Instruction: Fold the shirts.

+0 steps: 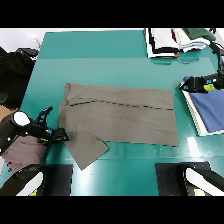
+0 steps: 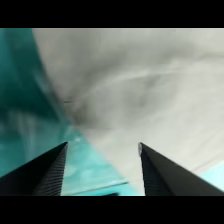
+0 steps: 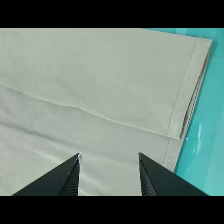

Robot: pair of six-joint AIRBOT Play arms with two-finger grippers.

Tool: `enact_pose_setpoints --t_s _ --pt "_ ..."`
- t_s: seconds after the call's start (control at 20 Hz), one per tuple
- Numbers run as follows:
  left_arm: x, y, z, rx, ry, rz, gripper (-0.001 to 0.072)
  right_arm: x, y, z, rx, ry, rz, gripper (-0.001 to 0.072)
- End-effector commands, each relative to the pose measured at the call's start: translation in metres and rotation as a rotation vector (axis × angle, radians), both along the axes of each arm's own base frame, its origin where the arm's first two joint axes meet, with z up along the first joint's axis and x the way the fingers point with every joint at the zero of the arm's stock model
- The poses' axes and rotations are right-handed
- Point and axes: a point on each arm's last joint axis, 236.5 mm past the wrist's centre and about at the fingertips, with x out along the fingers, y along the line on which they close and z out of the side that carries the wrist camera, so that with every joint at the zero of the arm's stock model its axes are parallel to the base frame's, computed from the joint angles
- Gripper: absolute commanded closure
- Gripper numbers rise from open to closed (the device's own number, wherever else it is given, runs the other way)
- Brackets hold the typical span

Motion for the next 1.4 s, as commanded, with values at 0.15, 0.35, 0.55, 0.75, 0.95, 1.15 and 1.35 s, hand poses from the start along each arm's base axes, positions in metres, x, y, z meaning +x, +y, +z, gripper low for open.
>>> enact_pose_setpoints --t_s 0.15,0.35,0.55,0.75,0.95,1.15,1.35 --pt "0.019 -0.034 0.001 -0.168 -0.097 0.1 0.0371 -0.004 0.001 0.0 0.002 0.011 0.006 0.0301" --pt "0.028 -0.044 0.021 -0.215 -0.152 0.027 0.0679 -0.039 -0.02 -0.033 0.015 0.147 -0.053 0.0301" --pt "0.051 -0.045 0.052 -0.219 -0.246 -0.033 0.068 -0.132 -0.063 -0.124 0.027 0.464 -0.234 0.029" --pt "0.055 -0.043 0.054 -0.208 -0.26 -0.035 0.0679 -0.205 -0.045 -0.186 0.235 0.722 -0.368 0.0191" --pt "0.054 -0.04 0.052 -0.193 -0.263 -0.048 0.0679 -0.199 -0.005 -0.204 0.36 0.74 -0.333 0.0212" --pt "0.05 -0.04 0.051 -0.19 -0.258 -0.074 0.0679 -0.182 0.018 -0.204 0.294 0.73 -0.171 0.0396" --pt "0.022 -0.038 0.045 -0.178 -0.162 -0.15 0.0681 -0.16 0.026 -0.184 0.155 0.636 -0.005 0.0691"
